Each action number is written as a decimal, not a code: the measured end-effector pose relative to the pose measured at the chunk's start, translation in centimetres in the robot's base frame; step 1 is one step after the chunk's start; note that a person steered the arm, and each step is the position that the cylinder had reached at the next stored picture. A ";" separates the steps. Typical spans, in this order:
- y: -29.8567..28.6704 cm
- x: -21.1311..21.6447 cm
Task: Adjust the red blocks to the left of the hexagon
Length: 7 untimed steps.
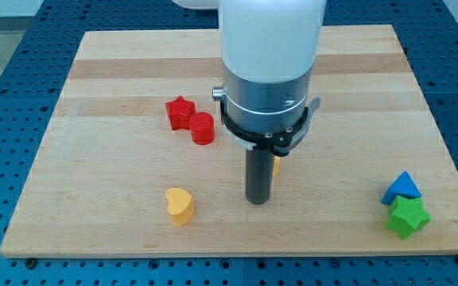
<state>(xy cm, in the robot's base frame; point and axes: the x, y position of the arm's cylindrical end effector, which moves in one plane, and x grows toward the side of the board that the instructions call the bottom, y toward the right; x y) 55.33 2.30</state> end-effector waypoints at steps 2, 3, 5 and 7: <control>2.7 -11.9; 2.7 -14.5; 2.6 -13.1; 4.8 -12.2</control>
<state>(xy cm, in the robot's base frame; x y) 43.10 7.12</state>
